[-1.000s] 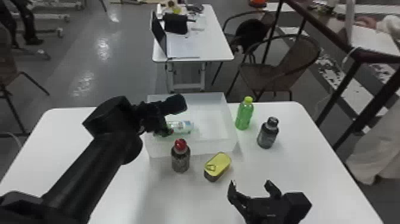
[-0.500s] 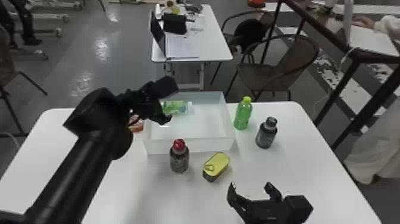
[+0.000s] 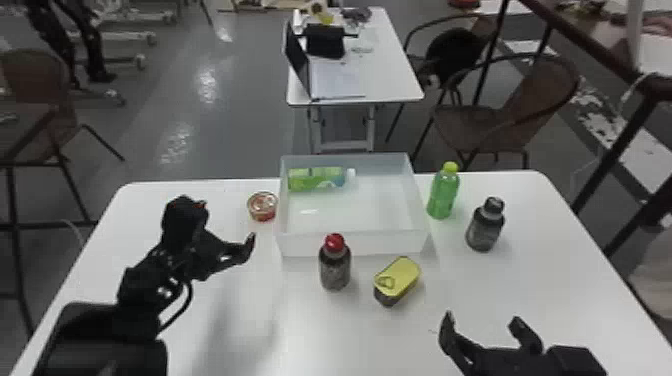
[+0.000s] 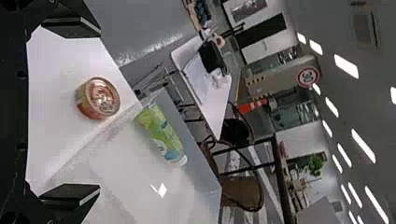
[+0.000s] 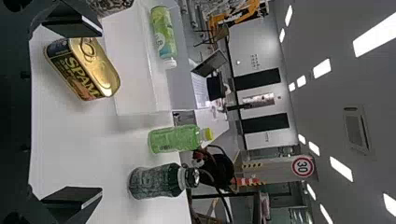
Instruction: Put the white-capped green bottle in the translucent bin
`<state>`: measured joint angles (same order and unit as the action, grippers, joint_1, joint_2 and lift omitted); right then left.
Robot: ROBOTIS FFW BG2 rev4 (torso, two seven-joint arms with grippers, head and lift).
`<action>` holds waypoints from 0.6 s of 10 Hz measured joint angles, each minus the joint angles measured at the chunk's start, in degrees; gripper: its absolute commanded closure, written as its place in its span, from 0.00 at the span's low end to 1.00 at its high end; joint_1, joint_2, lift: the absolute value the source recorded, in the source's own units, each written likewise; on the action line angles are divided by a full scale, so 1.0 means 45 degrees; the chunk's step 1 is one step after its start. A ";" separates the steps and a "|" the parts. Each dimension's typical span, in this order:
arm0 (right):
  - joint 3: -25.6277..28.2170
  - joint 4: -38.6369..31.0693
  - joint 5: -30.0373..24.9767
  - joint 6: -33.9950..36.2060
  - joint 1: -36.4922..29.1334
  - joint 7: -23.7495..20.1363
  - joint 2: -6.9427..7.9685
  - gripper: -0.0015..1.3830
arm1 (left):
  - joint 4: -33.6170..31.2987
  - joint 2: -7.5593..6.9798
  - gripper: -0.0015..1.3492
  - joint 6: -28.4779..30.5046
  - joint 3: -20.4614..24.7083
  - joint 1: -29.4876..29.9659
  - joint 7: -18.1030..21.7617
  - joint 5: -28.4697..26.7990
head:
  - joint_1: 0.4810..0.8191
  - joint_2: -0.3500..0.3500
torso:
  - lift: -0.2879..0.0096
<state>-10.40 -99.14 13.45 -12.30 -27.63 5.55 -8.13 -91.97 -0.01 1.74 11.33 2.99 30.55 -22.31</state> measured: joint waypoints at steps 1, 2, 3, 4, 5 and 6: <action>0.0007 -0.0157 -0.0002 -0.0013 -0.0083 0.0145 -0.0208 0.07 | -0.0652 0.0002 0.10 -0.0398 0.0491 0.1374 -0.0991 0.1535 | 0.63 0.63 | 0.88; 0.0008 -0.0331 -0.0008 -0.0090 -0.0222 0.0397 -0.0420 0.07 | -0.1089 0.0003 0.10 -0.1060 0.0845 0.2644 -0.2070 0.3127 | 0.63 0.68 | 0.88; 0.0008 -0.0516 -0.0005 -0.0188 -0.0462 0.0733 -0.0588 0.07 | -0.1298 0.0003 0.10 -0.1822 0.0996 0.3701 -0.2657 0.4432 | 0.63 0.70 | 0.88; 0.0008 -0.0679 0.0013 -0.0248 -0.0731 0.0905 -0.0668 0.07 | -0.1427 0.0003 0.10 -0.2291 0.1096 0.4493 -0.2764 0.5008 | 0.63 0.72 | 0.88; 0.0007 -0.0786 0.0000 -0.0268 -0.0955 0.0956 -0.0680 0.07 | -0.1475 0.0002 0.10 -0.2749 0.1165 0.5097 -0.2910 0.5250 | 0.63 0.74 | 0.88; -0.0003 -0.0852 -0.0036 -0.0279 -0.1126 0.1075 -0.0657 0.07 | -0.1481 0.0002 0.10 -0.3246 0.1159 0.5603 -0.3117 0.5398 | 0.63 0.75 | 0.88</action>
<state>-10.42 -102.97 13.29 -13.56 -32.70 10.39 -11.09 -98.63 0.00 -12.87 16.55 28.21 16.53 1.98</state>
